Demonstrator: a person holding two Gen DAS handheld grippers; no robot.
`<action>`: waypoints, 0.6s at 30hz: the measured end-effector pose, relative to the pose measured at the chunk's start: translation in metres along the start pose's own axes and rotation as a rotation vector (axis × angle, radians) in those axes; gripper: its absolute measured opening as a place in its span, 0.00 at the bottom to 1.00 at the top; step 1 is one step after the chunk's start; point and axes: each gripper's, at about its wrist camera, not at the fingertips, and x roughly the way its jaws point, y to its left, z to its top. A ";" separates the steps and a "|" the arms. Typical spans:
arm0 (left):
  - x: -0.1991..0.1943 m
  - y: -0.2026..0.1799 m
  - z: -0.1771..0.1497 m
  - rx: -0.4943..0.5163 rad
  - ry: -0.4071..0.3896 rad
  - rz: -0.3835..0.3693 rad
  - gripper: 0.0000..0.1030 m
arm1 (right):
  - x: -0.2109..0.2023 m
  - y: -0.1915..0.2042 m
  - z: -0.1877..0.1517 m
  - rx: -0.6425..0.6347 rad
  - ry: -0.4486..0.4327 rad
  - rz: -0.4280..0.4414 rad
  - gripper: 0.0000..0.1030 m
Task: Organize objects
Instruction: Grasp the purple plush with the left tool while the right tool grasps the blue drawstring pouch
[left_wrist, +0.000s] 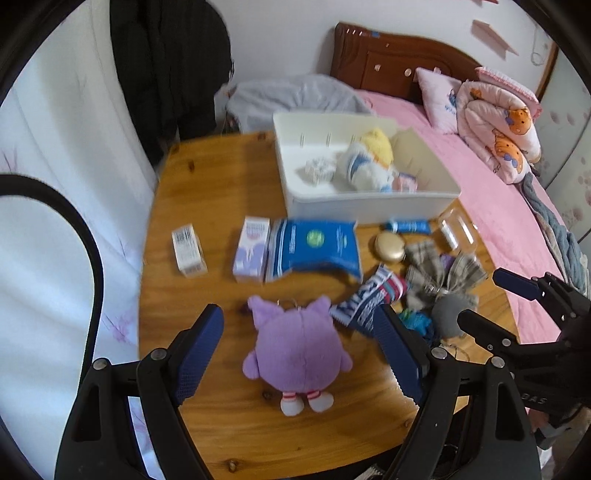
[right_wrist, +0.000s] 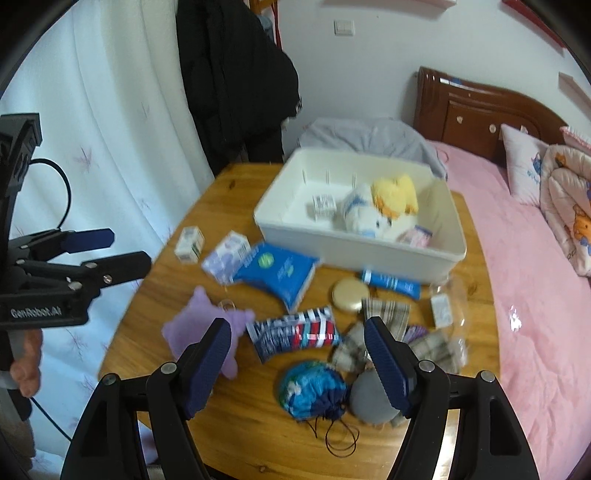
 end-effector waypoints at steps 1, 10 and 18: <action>0.005 0.003 -0.004 -0.015 0.015 -0.006 0.83 | 0.008 -0.001 -0.007 -0.004 0.013 -0.015 0.74; 0.048 0.025 -0.027 -0.094 0.111 -0.041 0.95 | 0.061 -0.007 -0.051 -0.052 0.118 -0.098 0.73; 0.073 0.023 -0.036 -0.061 0.153 -0.050 0.95 | 0.091 -0.007 -0.067 -0.064 0.180 -0.086 0.73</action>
